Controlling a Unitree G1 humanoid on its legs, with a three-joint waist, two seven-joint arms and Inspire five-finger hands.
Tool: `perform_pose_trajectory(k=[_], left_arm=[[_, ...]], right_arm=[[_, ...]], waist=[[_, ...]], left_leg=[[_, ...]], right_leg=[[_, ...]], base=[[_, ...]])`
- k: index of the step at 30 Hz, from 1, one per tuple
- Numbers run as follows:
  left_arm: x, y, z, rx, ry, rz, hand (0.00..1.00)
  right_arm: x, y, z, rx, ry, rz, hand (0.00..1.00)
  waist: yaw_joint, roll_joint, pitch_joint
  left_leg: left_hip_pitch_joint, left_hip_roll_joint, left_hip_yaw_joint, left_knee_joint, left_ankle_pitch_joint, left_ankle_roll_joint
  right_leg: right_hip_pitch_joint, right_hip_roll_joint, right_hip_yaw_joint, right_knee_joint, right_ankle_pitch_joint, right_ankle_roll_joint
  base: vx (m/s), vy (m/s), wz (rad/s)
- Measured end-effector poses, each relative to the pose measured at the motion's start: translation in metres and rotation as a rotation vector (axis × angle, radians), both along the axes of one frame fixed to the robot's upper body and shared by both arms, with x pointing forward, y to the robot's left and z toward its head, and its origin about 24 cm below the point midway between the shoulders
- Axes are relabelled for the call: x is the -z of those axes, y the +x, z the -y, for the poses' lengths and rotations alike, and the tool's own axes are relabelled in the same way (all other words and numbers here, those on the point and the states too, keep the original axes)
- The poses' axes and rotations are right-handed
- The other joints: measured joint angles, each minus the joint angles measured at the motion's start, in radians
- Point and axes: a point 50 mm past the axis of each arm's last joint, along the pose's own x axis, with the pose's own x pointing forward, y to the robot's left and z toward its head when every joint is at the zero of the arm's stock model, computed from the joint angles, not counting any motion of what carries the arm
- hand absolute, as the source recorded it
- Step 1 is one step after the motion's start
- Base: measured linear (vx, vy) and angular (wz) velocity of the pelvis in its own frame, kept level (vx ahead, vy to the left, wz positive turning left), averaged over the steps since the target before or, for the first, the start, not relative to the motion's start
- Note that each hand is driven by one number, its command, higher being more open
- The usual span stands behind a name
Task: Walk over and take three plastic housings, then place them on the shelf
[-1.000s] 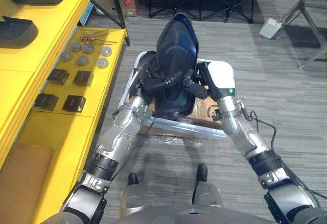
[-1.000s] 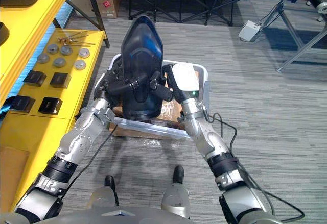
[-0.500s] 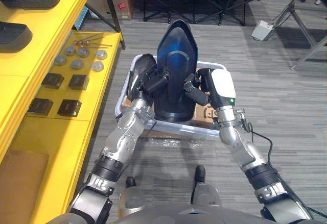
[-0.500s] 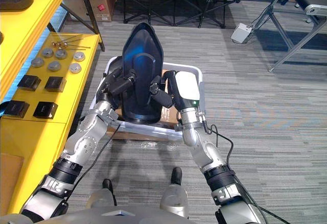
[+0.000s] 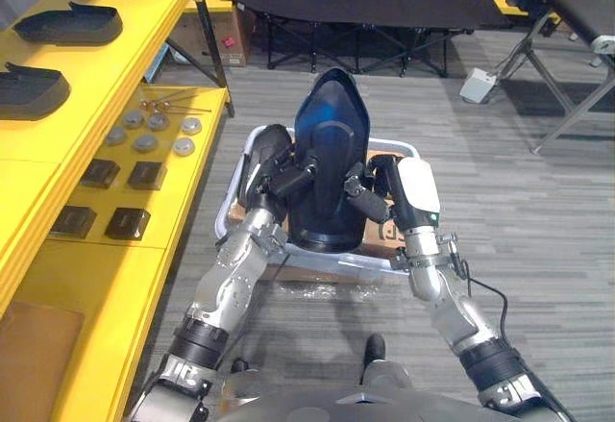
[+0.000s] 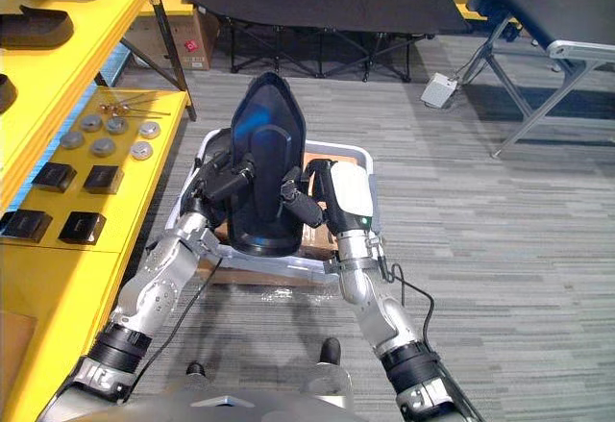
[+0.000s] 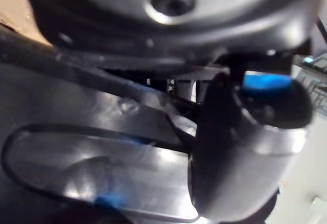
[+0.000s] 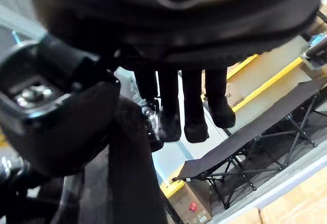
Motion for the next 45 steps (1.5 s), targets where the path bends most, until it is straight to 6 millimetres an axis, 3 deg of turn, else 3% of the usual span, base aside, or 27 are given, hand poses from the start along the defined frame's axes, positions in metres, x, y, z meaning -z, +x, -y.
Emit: perform_pose_trajectory(k=[4,12,18,22,28,34,37,42,45], left_arm=[[-0.009,-0.011,0.001,-0.088,0.067,0.075,0.0],[-0.067,-0.031,-0.012,-0.396,0.348,0.489,0.0],[-0.078,-0.051,-0.035,-0.726,0.575,0.61,0.0],[-0.074,-0.059,-0.055,-0.931,0.627,0.575,0.0],[-0.06,-0.067,-0.065,-0.98,0.615,0.484,0.0],[-0.038,-0.081,-0.088,-0.955,0.353,0.322,0.0],[-0.03,-0.094,-0.103,-1.031,0.275,0.274,0.0],[-0.023,-0.116,-0.119,-1.123,0.289,0.216,0.0],[-0.033,-0.13,-0.13,-1.196,0.306,0.25,0.0]], right_arm=[[0.001,-0.005,-0.006,-0.001,0.153,-0.027,1.0],[-0.001,-0.021,-0.005,0.028,0.516,-0.079,1.0],[0.016,-0.036,0.009,0.085,0.631,-0.178,1.0],[0.026,-0.048,0.022,0.13,0.693,-0.233,1.0],[0.02,-0.058,0.024,0.05,0.847,-0.227,1.0],[0.017,-0.067,0.034,0.052,0.98,-0.187,1.0],[0.022,-0.072,0.043,0.059,1.041,-0.214,1.0],[0.025,-0.07,0.039,0.043,1.11,-0.244,1.0],[0.019,-0.053,0.025,-0.038,1.103,-0.245,1.0]], waist=[[0.001,0.002,-0.015],[0.006,0.019,-0.039],[0.0,0.034,-0.07],[-0.005,0.035,-0.075],[-0.006,0.035,-0.077],[-0.012,0.032,-0.079],[-0.006,0.033,-0.079],[0.031,0.034,-0.08],[0.067,0.034,-0.08]], left_leg=[[0.003,0.0,0.001,0.0,0.001,0.0],[0.018,0.001,0.002,-0.006,0.001,-0.001],[0.028,0.0,0.012,-0.021,0.0,-0.002],[0.032,0.0,0.023,-0.03,-0.001,-0.001],[0.031,-0.001,0.04,-0.033,-0.003,-0.005],[0.034,-0.001,0.047,-0.032,-0.005,-0.004],[0.038,-0.001,0.045,-0.031,-0.007,-0.004],[0.024,0.001,-0.006,-0.008,-0.024,0.004],[-0.015,-0.001,-0.076,0.004,-0.02,0.009]], right_leg=[[0.002,0.001,0.0,0.0,-0.001,-0.001],[0.02,0.003,-0.002,-0.014,0.0,0.0],[0.02,0.005,0.002,-0.02,0.0,0.0],[0.018,0.006,0.008,-0.033,0.002,0.002],[0.002,0.009,0.029,-0.034,0.004,0.004],[0.002,0.009,0.033,-0.035,0.003,0.004],[0.008,0.009,0.032,-0.036,0.003,0.004],[0.044,0.004,-0.02,-0.037,-0.017,-0.003],[0.058,0.003,-0.083,-0.038,-0.02,-0.007]], base=[[0.0,0.0,0.0],[0.0,0.0,0.0],[0.0,0.006,-0.03],[-0.01,0.008,-0.06],[0.01,0.01,-0.08],[0.0,0.005,-0.01],[-0.01,0.001,0.01],[-0.04,-0.002,0.25],[-0.01,-0.008,0.55]])
